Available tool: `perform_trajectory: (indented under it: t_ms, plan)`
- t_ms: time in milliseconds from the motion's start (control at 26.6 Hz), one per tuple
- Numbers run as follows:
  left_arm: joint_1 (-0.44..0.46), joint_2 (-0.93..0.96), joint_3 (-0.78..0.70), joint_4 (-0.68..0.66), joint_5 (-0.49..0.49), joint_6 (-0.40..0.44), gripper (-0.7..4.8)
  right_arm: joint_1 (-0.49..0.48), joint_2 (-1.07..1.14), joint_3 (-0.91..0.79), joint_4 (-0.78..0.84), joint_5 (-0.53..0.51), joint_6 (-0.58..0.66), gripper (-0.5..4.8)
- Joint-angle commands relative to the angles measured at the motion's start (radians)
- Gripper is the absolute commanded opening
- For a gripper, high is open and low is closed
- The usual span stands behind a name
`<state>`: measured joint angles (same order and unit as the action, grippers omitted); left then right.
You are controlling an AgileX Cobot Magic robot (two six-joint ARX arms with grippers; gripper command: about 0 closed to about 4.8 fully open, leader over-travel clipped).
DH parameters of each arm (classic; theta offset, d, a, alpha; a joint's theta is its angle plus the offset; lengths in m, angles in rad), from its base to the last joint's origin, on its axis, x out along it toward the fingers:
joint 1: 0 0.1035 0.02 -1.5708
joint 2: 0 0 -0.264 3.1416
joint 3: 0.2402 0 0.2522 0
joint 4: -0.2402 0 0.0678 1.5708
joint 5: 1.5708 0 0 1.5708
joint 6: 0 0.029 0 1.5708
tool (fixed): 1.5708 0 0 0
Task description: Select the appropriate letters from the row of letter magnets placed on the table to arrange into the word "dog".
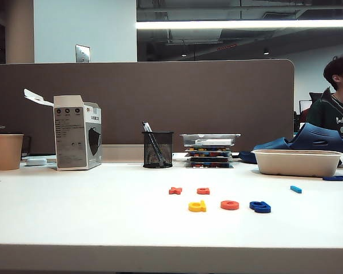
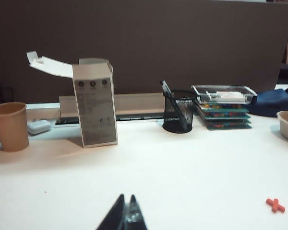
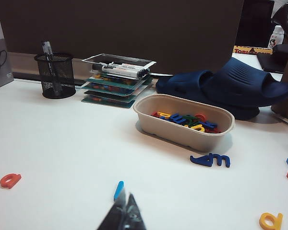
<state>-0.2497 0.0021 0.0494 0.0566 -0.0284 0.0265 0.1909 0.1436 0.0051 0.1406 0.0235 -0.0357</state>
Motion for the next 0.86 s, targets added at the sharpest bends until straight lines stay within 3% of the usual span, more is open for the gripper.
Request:
perform_trajectory:
  t_ms: [38, 863]
  plan:
    - [0.002, 0.0, -0.017, 0.046, 0.006, 0.0, -0.05, 0.001, 0.001, -0.005, 0.017, 0.0, -0.003, -0.06]
    - [0.002, 0.0, -0.033, 0.027, 0.006, -0.012, -0.05, 0.002, 0.0, -0.005, 0.005, 0.0, 0.004, 0.04]
